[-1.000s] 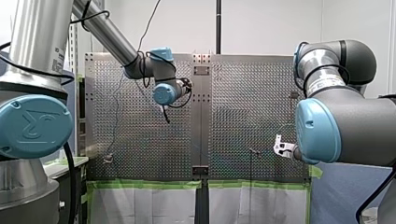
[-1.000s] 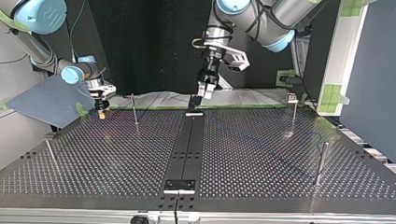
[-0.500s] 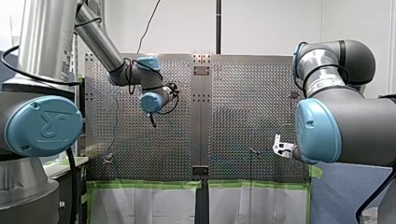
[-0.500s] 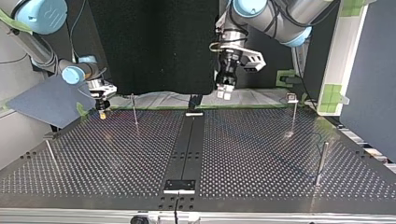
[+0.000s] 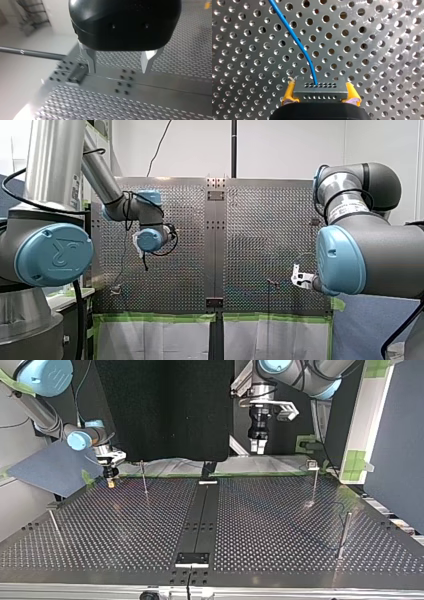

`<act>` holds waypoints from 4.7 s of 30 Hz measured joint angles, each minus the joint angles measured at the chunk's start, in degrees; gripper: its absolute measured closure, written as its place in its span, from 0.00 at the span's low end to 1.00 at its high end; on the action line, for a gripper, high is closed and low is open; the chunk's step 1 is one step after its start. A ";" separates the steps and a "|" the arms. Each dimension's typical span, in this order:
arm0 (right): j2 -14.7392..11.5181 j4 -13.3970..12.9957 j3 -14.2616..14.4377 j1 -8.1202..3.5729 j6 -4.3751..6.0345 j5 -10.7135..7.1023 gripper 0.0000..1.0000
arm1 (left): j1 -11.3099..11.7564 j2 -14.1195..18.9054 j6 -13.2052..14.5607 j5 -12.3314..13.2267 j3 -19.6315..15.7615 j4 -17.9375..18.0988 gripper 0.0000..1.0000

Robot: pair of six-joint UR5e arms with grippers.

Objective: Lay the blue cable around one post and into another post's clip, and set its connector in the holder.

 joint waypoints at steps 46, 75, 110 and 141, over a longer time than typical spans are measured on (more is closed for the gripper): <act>-17.52 8.59 8.78 3.56 -6.69 9.91 1.00 | 0.23 0.00 0.30 -0.28 -19.91 -1.04 0.12; -30.76 9.99 11.50 3.00 -5.28 11.43 1.00 | 0.63 0.00 0.30 -0.28 -19.83 -0.84 0.12; -34.38 16.50 13.05 0.85 -6.59 17.56 1.00 | 0.84 0.00 0.23 -0.28 -19.90 -1.02 0.12; -34.35 15.62 12.44 -4.49 -4.11 8.30 1.00 | 0.91 0.00 0.10 0.15 -19.57 -1.25 0.12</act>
